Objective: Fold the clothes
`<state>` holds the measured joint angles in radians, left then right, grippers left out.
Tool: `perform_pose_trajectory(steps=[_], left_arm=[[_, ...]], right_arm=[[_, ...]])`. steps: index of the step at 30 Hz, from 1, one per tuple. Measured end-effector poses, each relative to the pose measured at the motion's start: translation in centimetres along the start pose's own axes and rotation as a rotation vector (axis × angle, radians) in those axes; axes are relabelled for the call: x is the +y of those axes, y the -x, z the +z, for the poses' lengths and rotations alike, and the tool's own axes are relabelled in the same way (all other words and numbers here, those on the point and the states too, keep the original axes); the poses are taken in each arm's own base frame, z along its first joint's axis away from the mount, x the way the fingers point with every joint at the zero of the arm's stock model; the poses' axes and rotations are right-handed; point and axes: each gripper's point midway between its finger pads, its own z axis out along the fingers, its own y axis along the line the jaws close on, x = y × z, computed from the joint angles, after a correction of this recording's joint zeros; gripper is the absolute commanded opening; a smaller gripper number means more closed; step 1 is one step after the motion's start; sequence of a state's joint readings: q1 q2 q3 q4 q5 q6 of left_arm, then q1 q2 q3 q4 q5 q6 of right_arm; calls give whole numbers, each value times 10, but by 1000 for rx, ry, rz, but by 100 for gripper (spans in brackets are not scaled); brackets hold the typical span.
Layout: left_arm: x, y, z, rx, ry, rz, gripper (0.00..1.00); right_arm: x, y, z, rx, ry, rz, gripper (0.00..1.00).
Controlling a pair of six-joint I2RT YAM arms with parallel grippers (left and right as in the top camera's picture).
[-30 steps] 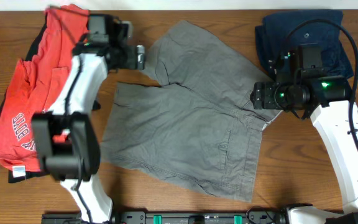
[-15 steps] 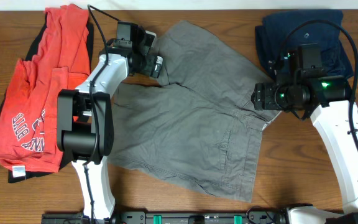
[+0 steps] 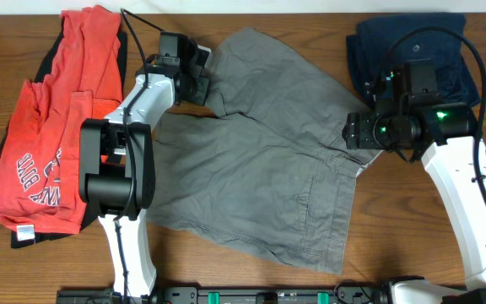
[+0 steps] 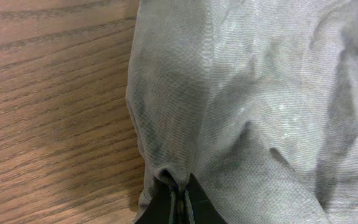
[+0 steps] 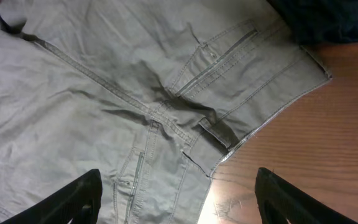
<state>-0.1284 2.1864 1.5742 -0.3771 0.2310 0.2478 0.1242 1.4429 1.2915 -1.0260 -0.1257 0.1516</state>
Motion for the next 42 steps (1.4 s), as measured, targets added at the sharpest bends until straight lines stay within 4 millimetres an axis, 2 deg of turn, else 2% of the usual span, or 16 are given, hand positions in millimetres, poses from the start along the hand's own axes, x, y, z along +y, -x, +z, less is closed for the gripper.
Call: perform_pose_trajectory(steps=[4,7,12,16,20,25,29,33,37,42], left_arm=[[14,-4,-1,12,60,-101,6],[37,-14,-5,36,121,-237,6],[90,-49,-19,97,207,-513,6],[118,-71,-29,136,253,-648,6],[117,-81,-33,178,268,-683,6],[105,-96,-39,269,276,-693,6],[100,-103,-43,307,274,-698,6],[100,-104,-43,311,274,-699,6],[100,-104,-43,311,274,-699,6],[100,-103,-43,309,274,-699,6]], right_arm=[[0,3,0,-14,0,-2,76],[1,7,0,-29,1,-4,76],[0,9,6,-23,0,-2,76],[-2,9,20,7,-5,2,77],[-3,17,41,16,-7,7,77],[-4,41,73,-31,0,5,77],[-5,68,113,-94,8,4,76],[-8,87,152,-147,15,9,71],[-13,92,184,-163,13,39,67],[-21,93,205,-175,-18,82,66]])
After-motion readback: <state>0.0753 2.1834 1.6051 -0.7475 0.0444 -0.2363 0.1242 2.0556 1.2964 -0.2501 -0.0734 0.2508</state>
